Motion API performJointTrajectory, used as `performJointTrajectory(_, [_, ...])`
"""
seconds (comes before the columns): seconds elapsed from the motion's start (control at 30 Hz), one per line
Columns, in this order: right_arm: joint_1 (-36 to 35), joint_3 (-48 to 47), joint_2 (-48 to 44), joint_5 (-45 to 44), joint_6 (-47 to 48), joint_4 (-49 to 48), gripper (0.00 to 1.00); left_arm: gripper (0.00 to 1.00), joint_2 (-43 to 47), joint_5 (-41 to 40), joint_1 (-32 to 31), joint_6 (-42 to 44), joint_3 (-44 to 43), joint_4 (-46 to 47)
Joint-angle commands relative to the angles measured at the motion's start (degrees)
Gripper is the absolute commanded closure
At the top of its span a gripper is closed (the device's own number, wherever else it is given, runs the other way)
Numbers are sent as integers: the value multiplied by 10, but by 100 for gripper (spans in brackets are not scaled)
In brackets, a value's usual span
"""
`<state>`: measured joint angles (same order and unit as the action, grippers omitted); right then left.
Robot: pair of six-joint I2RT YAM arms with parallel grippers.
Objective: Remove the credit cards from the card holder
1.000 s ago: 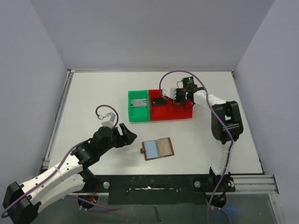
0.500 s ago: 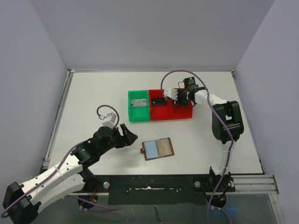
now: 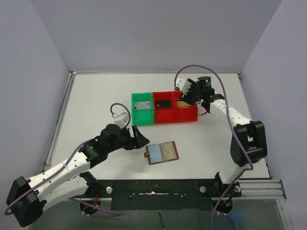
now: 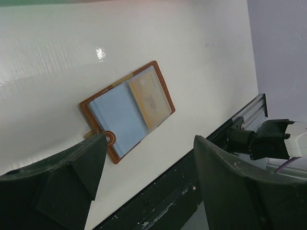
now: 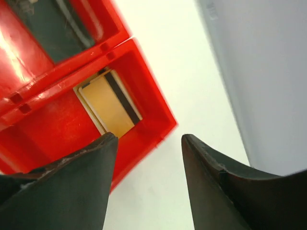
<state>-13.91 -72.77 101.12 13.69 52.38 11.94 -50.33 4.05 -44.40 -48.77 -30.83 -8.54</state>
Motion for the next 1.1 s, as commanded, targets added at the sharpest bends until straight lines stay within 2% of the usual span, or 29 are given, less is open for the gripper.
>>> performJointTrajectory(0.0, [-4,92,-171,-24,-256,-167,38,29,-23,50,1,-12,-20,75])
performJointTrajectory(0.1, [-1,165,-265,-48,-482,-188,24,31,-46,57,-6,-34,-14,97])
performJointTrajectory(0.17, [6,196,-314,-65,-651,-147,22,33,-71,47,-14,-36,-21,90])
performJointTrajectory(0.27, [25,252,-375,-24,-787,-91,20,34,-104,27,-43,-30,-45,78])
performJointTrajectory(0.4, [27,354,-449,14,-907,-93,23,33,-150,3,-87,-38,-65,90])
performJointTrajectory(0.57, [8,423,-485,31,-987,-61,27,35,-215,-22,-111,-69,-66,102])
performJointTrajectory(0.67, [-39,451,-487,10,-1021,-60,31,38,-253,-11,-116,-61,-73,118])
performJointTrajectory(0.8, [-126,468,-470,-40,-1058,-71,36,43,-304,-34,-120,-51,-103,73])
performJointTrajectory(0.9, [-176,460,-432,-66,-1069,-78,41,46,-301,-76,-122,-60,-99,43])
performJointTrajectory(1.07, [-221,431,-361,-90,-1070,-69,49,47,-268,-124,-117,-78,-64,6])
